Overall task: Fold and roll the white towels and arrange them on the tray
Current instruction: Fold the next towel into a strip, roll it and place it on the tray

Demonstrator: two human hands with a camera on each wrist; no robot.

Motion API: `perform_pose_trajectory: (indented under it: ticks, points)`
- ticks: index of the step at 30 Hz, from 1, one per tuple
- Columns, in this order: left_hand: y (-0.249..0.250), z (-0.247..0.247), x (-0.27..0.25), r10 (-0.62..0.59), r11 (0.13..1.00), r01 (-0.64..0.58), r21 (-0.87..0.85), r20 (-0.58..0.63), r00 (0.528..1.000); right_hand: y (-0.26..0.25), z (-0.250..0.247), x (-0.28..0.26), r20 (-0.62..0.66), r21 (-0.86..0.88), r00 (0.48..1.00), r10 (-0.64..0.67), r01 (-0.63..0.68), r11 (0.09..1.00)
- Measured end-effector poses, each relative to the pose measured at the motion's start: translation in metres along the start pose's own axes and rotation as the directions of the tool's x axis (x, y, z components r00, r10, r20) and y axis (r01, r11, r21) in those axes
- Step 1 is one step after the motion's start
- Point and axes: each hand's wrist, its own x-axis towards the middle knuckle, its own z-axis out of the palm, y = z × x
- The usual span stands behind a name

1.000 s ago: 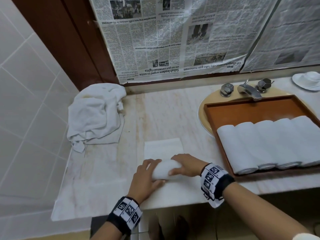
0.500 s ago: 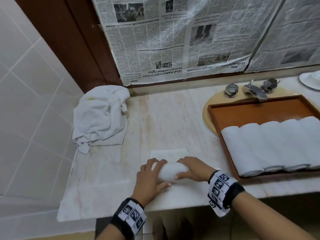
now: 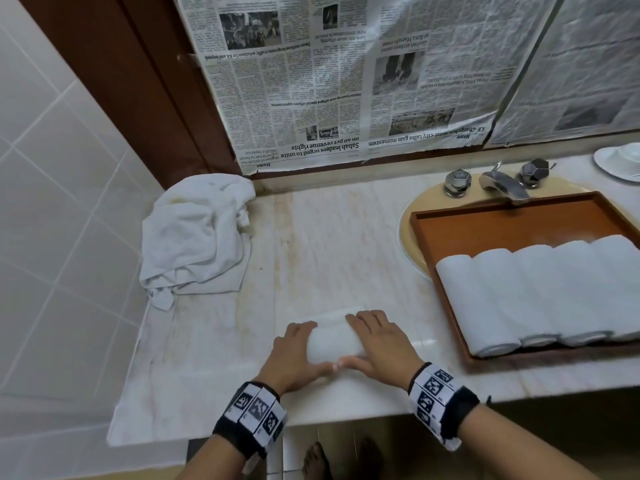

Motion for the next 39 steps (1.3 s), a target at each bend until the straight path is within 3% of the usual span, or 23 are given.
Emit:
perform_pose_trajectory:
  ticks: [3,6,8,12,21,25,30,35,39]
  points:
    - [0.006,0.011,-0.017,0.094,0.995,-0.090,0.051,-0.088,0.992,0.006,-0.017,0.016,0.172,0.127,0.984,0.037,-0.060,0.990]
    - [0.011,0.015,-0.015,0.074,0.977,-0.036,0.210,-0.172,0.982,0.007,-0.030,0.029,0.263,0.208,0.963,0.052,-0.109,0.972]
    - [0.012,0.008,-0.004,0.050,0.974,-0.009,0.225,-0.175,0.983,0.006,-0.035,0.035,0.314,0.212,0.947,0.072,-0.144,0.967]
    - [0.019,-0.020,0.019,-0.017,0.996,0.016,0.093,0.017,1.000,0.007,-0.036,0.038,0.320,0.232,0.940,0.120,-0.201,0.952]
    - [0.036,-0.036,0.033,-0.074,0.927,-0.028,0.374,0.255,0.964,0.004,-0.033,0.017,0.427,0.236,0.870,0.247,-0.371,0.898]
    - [0.040,-0.029,0.033,-0.034,0.909,-0.105,0.404,0.322,0.946,0.005,-0.031,-0.003,0.380,0.314,0.885,0.268,-0.396,0.863]
    - [0.051,-0.031,0.029,0.107,0.942,-0.211,0.262,0.362,0.926,0.007,-0.037,-0.031,0.316,0.406,0.896,0.312,-0.425,0.809]
    - [0.074,-0.045,0.030,0.231,0.926,-0.327,0.190,0.402,0.886,0.020,-0.064,-0.066,0.214,0.523,0.920,0.328,-0.391,0.757]
    - [0.111,-0.055,0.030,0.375,0.875,-0.464,0.135,0.418,0.828,0.031,-0.090,-0.100,0.106,0.582,0.914,0.391,-0.376,0.721]
